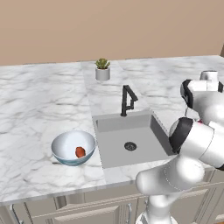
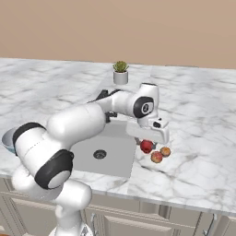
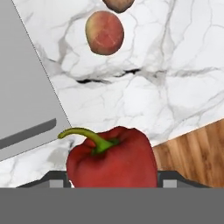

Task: There is a mixed pile of frozen fruits and vegetables on the counter. Locate all the frozen vegetables and place the items in a bowl on the counter. Take all the frozen fruits and defrost them in a running sink.

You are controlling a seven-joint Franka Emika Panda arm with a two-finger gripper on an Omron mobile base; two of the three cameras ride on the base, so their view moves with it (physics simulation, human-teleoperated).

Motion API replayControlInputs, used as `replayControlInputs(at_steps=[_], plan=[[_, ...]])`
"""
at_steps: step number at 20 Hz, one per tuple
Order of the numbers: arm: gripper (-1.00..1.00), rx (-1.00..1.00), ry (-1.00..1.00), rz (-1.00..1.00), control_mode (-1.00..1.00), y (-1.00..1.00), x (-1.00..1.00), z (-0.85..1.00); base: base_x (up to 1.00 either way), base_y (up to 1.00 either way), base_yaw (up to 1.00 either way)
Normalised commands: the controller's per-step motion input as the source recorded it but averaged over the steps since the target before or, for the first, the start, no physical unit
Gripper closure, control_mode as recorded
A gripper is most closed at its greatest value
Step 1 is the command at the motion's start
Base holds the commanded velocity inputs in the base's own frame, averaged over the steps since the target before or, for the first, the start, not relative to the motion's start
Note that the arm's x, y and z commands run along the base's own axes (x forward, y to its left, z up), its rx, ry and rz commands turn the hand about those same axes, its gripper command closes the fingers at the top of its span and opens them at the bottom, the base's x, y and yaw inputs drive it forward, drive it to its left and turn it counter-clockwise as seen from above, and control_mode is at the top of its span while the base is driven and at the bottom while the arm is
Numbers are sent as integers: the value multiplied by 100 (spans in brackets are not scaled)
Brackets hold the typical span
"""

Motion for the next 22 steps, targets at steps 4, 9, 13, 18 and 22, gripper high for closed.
replayControlInputs(at_steps=[4, 9, 13, 18, 22], plan=[[100, 0, -17, 4, -100, 71, -9, 2, 0, 0, 0], [100, 0, -30, 3, -100, 71, -20, 0, 0, 0, 0], [100, -1, -20, 1, -100, 66, -1, 4, 0, 0, 0], [100, -1, 1, -1, -100, 58, 8, 22, 0, 0, 0], [100, 0, 5, 0, -100, 63, 0, 12, 0, 0, 0]])
